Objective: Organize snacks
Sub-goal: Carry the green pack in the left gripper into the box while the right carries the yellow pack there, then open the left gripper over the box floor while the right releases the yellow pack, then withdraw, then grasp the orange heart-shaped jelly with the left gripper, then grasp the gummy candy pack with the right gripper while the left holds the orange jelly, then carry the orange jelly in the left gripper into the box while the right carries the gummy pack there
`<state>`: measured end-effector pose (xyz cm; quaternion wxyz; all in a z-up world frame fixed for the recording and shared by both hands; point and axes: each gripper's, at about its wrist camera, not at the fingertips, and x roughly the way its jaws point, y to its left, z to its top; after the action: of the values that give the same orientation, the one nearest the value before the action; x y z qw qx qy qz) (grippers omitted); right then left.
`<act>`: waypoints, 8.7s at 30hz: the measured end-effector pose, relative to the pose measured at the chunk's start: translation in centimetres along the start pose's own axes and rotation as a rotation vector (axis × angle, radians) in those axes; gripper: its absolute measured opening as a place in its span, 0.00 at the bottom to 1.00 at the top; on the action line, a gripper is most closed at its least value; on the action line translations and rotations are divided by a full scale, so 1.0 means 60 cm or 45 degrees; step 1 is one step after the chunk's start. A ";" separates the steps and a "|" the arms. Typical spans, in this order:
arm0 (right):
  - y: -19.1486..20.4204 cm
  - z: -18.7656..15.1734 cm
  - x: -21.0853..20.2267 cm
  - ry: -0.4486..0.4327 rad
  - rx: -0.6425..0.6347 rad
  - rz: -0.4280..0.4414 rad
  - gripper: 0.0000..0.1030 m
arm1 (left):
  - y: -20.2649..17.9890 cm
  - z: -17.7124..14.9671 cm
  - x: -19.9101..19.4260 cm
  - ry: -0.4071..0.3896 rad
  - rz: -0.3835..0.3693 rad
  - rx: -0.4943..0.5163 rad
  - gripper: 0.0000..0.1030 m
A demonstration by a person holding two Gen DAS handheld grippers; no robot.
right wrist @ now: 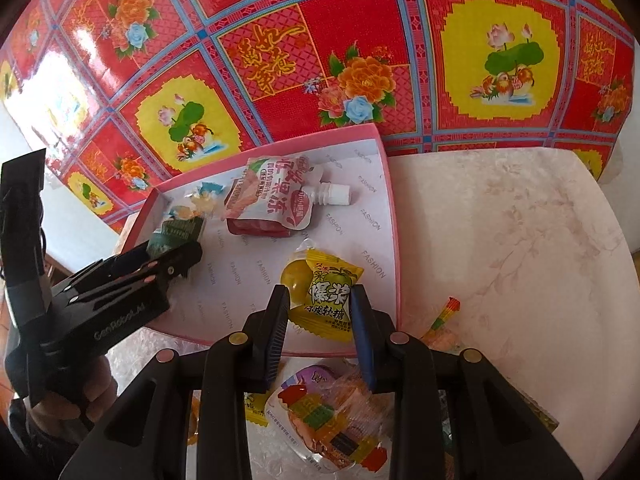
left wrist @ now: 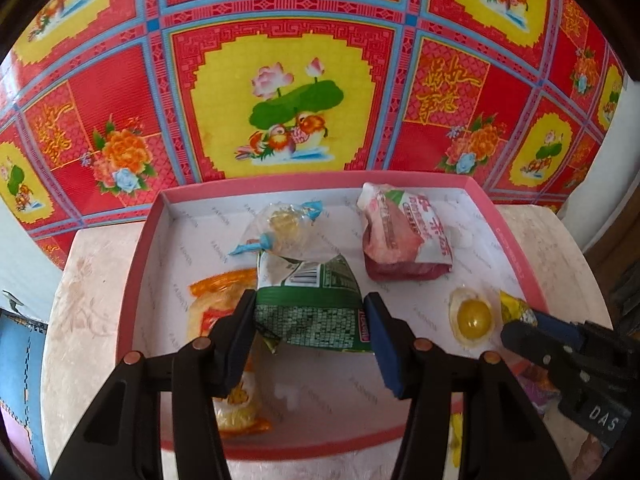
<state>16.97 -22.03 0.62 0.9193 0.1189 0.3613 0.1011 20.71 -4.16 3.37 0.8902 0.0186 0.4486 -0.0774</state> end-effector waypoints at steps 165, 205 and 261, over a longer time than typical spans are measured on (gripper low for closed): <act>0.022 -0.095 -0.171 -0.173 -0.246 -0.071 0.01 | -0.025 -0.122 -0.195 0.006 -0.103 -0.164 0.23; -0.010 -0.140 -0.113 0.023 -0.207 -0.043 0.32 | 0.008 -0.113 -0.191 0.009 -0.061 -0.247 0.23; 0.009 0.048 0.025 0.020 -0.125 -0.052 0.32 | 0.033 0.000 -0.004 0.086 -0.096 -0.208 0.22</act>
<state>19.99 -21.50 1.85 0.9230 0.0655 0.3655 0.1010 20.91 -2.19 3.48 0.8695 -0.0682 0.4837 -0.0732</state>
